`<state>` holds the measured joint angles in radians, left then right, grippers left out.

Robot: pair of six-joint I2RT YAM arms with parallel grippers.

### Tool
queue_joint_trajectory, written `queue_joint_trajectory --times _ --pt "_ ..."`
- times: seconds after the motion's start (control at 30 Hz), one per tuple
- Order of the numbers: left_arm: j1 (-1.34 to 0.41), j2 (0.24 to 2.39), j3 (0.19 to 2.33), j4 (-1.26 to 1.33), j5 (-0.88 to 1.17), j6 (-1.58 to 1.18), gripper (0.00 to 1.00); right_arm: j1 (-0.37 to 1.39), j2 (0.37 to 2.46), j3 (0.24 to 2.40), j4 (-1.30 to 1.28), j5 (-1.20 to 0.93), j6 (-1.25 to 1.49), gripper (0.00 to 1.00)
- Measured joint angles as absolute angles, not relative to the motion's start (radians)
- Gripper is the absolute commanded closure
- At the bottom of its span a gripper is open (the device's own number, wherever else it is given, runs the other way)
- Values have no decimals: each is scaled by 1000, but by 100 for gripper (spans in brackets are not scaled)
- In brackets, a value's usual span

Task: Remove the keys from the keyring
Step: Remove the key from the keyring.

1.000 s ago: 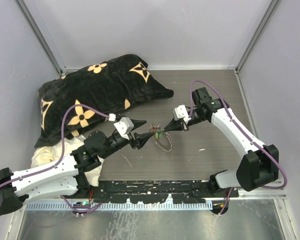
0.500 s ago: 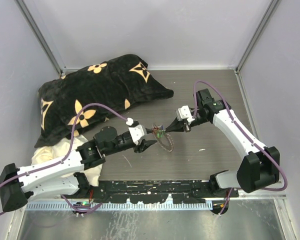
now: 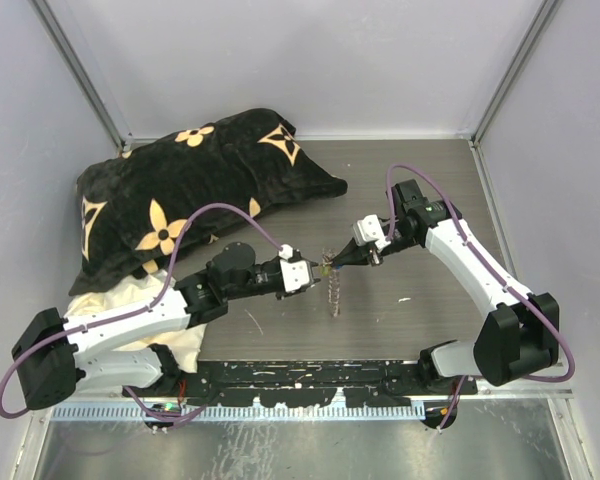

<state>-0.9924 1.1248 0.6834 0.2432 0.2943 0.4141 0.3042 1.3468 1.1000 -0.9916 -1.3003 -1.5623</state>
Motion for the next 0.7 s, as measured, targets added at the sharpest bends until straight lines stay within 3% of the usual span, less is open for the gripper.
queue_joint_trajectory --times 0.4,0.7 --pt "-980 1170 718 309 312 391 74 304 1347 1100 -1005 -1301 -1580 99" --pt "-979 1186 725 315 310 372 87 305 1347 1100 -1011 -1300 -1588 99"
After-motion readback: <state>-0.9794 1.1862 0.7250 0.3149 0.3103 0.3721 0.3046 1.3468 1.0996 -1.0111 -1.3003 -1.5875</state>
